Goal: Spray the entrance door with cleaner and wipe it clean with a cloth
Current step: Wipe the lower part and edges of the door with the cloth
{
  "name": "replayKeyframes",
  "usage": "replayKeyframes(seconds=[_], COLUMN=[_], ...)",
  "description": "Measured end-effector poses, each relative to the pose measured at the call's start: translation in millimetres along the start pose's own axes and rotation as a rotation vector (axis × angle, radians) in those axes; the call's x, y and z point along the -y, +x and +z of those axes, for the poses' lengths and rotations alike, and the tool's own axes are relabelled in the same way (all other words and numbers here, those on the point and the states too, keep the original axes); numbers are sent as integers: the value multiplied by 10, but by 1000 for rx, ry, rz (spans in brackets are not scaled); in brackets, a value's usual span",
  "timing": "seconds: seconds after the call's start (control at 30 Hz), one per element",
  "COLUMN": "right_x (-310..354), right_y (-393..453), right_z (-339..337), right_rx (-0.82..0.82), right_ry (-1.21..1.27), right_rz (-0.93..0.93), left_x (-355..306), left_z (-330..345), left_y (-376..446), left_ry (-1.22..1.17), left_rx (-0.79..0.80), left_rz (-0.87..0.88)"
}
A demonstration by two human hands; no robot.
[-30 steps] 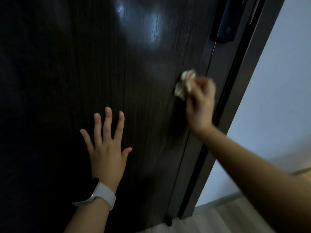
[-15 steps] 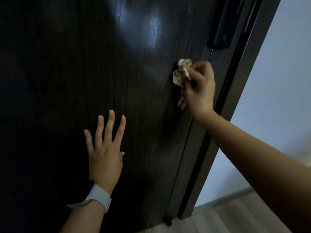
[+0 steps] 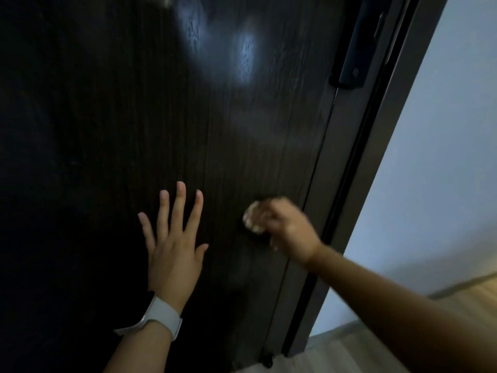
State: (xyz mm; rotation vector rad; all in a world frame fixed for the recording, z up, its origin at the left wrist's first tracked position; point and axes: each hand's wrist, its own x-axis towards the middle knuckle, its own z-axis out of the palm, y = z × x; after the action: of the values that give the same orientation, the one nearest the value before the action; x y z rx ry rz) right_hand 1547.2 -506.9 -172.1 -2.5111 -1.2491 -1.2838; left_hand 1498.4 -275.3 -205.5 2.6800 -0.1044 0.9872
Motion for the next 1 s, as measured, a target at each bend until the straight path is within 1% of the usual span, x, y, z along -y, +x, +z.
replayKeyframes(seconds=[0.07,0.13,0.2,0.27,0.3,0.37,0.43,0.5,0.67,0.73,0.8,0.87,0.9,1.0], right_x=[-310,-563,-746,-735,-720,-602,-486,-513,-715,-671,-582,-501,-476,-406], right_y=[267,493,720,816,784,605,403,431,991,970,766,465,300,-95], right_z=[-458,-746,-873,-817,-734,-554,-450,-552,-973,-911,-762,-591,-512,-413], right_rx=[-177,-318,-453,-569,-597,-571,-492,-436,-517,-539,-543,-491,-435,-253], right_ry=[-122,-118,-43,18,31,47,31,14,40,86,166,166,132,180], right_rz=[175,354,553,623,641,729,707,674,670,673,699,731,739,769], left_x=[-46,-81,-127,-170,-170,-145,-130,-136,-138,-129,-130,-152,-168,-261], left_z=[-6,0,-11,-35,-35,-36,-34,-24,-11,-17,-23,-27,-30,-64], left_y=[10,14,31,49,63,105,132,131,136,131,123,124,122,133], left_ry=[-109,-184,-210,-182,-157,-132,-118,-104,-91,-91,-95,-86,-83,-96], left_rx=[-34,-52,-85,-101,-106,-98,-72,-58,-62,-62,-59,-61,-60,-96], left_rz=[6,9,-9,7,18,29,26,14,18,22,18,11,4,-26])
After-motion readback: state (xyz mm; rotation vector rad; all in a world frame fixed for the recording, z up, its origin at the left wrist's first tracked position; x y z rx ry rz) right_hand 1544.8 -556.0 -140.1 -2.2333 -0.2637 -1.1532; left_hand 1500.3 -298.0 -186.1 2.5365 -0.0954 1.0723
